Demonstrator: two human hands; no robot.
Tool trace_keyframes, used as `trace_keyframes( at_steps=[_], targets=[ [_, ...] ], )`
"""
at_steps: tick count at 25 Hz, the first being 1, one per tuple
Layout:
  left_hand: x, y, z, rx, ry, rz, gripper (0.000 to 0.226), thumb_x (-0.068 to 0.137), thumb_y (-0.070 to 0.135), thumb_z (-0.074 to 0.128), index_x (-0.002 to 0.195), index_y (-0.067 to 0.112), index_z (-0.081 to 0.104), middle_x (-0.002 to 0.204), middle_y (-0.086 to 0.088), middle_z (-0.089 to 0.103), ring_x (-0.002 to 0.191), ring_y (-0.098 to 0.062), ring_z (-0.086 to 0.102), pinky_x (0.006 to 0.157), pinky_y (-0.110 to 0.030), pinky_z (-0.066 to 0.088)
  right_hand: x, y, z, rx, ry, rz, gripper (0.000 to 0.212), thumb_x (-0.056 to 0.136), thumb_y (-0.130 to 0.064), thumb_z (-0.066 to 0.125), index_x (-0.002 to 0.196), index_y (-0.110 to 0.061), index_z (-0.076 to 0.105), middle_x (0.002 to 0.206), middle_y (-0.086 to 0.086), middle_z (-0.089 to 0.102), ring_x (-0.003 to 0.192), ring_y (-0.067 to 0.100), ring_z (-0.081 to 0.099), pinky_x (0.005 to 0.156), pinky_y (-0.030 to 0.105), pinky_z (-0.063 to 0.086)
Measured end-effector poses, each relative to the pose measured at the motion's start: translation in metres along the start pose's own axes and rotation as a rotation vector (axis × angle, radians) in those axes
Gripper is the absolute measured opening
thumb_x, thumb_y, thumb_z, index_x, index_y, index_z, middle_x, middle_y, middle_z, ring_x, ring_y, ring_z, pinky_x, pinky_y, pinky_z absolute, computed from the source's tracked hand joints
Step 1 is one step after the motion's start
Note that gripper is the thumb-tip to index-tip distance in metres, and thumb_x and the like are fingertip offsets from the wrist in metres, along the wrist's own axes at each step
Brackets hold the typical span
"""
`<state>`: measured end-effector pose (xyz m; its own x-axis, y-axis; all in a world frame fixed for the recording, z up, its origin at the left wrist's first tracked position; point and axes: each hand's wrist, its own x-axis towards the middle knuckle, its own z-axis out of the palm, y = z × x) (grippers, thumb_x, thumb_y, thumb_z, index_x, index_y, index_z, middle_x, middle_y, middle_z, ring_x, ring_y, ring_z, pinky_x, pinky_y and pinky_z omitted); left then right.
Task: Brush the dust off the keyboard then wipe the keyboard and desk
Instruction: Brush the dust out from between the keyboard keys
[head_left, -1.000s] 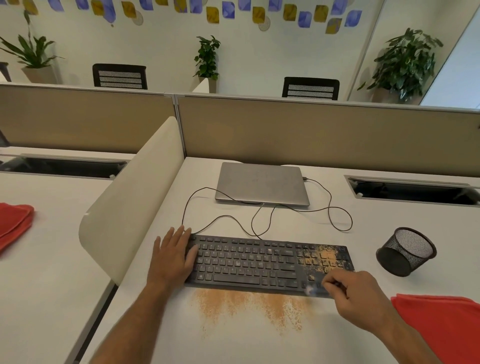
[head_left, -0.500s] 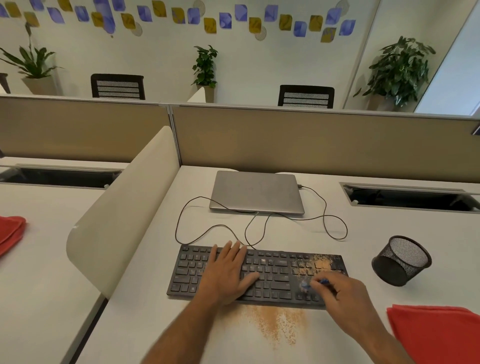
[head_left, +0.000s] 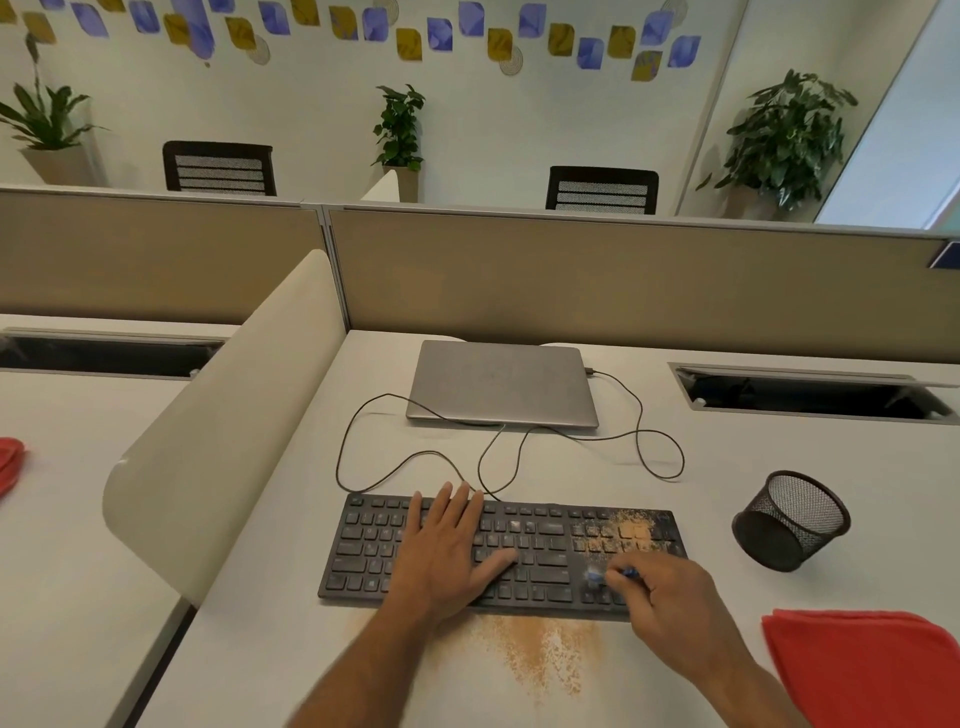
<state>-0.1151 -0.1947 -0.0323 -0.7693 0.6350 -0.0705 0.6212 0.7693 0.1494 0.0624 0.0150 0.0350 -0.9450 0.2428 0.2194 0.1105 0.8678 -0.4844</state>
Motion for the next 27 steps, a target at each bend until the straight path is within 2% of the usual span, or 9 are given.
trace_keyframes(
  at_steps=[4, 6, 9, 12, 14, 16, 20, 23, 27],
  targets=[
    [0.001, -0.001, 0.000, 0.002, -0.008, 0.004, 0.099, 0.083, 0.088, -0.001, 0.160, 0.027, -0.003, 0.168, 0.003, -0.005, 0.153, -0.016, -0.014, 0.122, -0.051, -0.013, 0.004, 0.006, -0.008, 0.002, 0.099, 0.126, 0.009, 0.080, -0.015, 0.073, 0.082, -0.024, 0.073, 0.067, -0.020, 0.062, 0.055, 0.000, 0.055, 0.051, 0.002, 0.038],
    [0.001, 0.000, 0.000, 0.005, -0.010, 0.002, 0.100, 0.081, 0.088, -0.003, 0.160, 0.027, -0.003, 0.168, 0.003, -0.006, 0.153, -0.016, -0.014, 0.122, -0.051, -0.014, 0.005, 0.004, -0.009, 0.013, 0.056, 0.101, 0.008, 0.084, -0.022, 0.070, 0.086, -0.030, 0.072, 0.074, -0.021, 0.065, 0.062, 0.002, 0.058, 0.057, 0.002, 0.039],
    [0.001, 0.000, 0.000, 0.007, -0.015, 0.001, 0.098, 0.083, 0.088, 0.000, 0.160, 0.027, -0.004, 0.168, 0.003, -0.007, 0.153, -0.016, -0.016, 0.122, -0.051, -0.014, 0.005, 0.001, -0.011, 0.032, -0.037, 0.081, 0.014, 0.085, -0.022, 0.068, 0.076, -0.032, 0.067, 0.060, -0.031, 0.057, 0.065, 0.003, 0.059, 0.053, 0.006, 0.037],
    [0.000, 0.000, -0.001, 0.003, -0.017, 0.001, 0.096, 0.085, 0.087, 0.003, 0.160, 0.028, -0.004, 0.168, 0.003, -0.006, 0.153, -0.016, -0.015, 0.122, -0.051, -0.014, 0.008, 0.006, -0.016, 0.030, 0.051, 0.104, 0.009, 0.083, -0.019, 0.071, 0.076, -0.026, 0.070, 0.063, -0.023, 0.062, 0.059, 0.005, 0.059, 0.052, 0.008, 0.040],
    [0.000, 0.000, 0.000, 0.001, -0.015, 0.001, 0.096, 0.085, 0.087, 0.003, 0.160, 0.028, -0.003, 0.168, 0.004, -0.005, 0.153, -0.016, -0.015, 0.122, -0.051, -0.014, 0.007, 0.005, -0.016, -0.028, -0.014, 0.083, 0.006, 0.085, -0.025, 0.069, 0.082, -0.030, 0.071, 0.069, -0.021, 0.064, 0.063, 0.002, 0.058, 0.055, 0.008, 0.037],
    [0.000, 0.000, 0.000, -0.001, -0.012, 0.001, 0.097, 0.084, 0.087, 0.003, 0.160, 0.028, -0.003, 0.168, 0.004, -0.004, 0.153, -0.016, -0.015, 0.122, -0.051, -0.014, 0.004, 0.004, -0.016, -0.026, -0.083, 0.084, 0.007, 0.085, -0.025, 0.068, 0.081, -0.029, 0.072, 0.065, -0.025, 0.059, 0.060, 0.000, 0.055, 0.055, 0.007, 0.032],
    [0.000, 0.000, -0.001, 0.000, -0.018, 0.006, 0.099, 0.082, 0.088, -0.001, 0.160, 0.027, -0.003, 0.168, 0.003, -0.005, 0.153, -0.016, -0.015, 0.122, -0.052, -0.014, 0.000, 0.008, -0.019, -0.021, -0.001, 0.106, 0.007, 0.082, -0.022, 0.071, 0.083, -0.028, 0.074, 0.071, -0.023, 0.065, 0.061, 0.001, 0.057, 0.056, 0.008, 0.034],
    [0.000, 0.001, -0.001, -0.004, -0.019, 0.002, 0.100, 0.081, 0.088, -0.002, 0.160, 0.027, -0.003, 0.168, 0.003, -0.004, 0.153, -0.016, -0.015, 0.122, -0.051, -0.014, -0.003, 0.008, -0.019, -0.020, -0.089, 0.068, 0.013, 0.084, -0.024, 0.069, 0.078, -0.035, 0.071, 0.065, -0.031, 0.058, 0.065, -0.002, 0.057, 0.056, 0.006, 0.034],
    [0.000, 0.000, 0.000, 0.002, -0.023, 0.003, 0.097, 0.085, 0.087, 0.004, 0.160, 0.027, -0.004, 0.168, 0.003, -0.005, 0.153, -0.016, -0.016, 0.122, -0.051, -0.014, -0.004, 0.009, -0.025, 0.026, -0.023, 0.060, 0.011, 0.082, -0.024, 0.070, 0.077, -0.033, 0.072, 0.065, -0.037, 0.058, 0.072, -0.005, 0.059, 0.057, 0.005, 0.040]
  ],
)
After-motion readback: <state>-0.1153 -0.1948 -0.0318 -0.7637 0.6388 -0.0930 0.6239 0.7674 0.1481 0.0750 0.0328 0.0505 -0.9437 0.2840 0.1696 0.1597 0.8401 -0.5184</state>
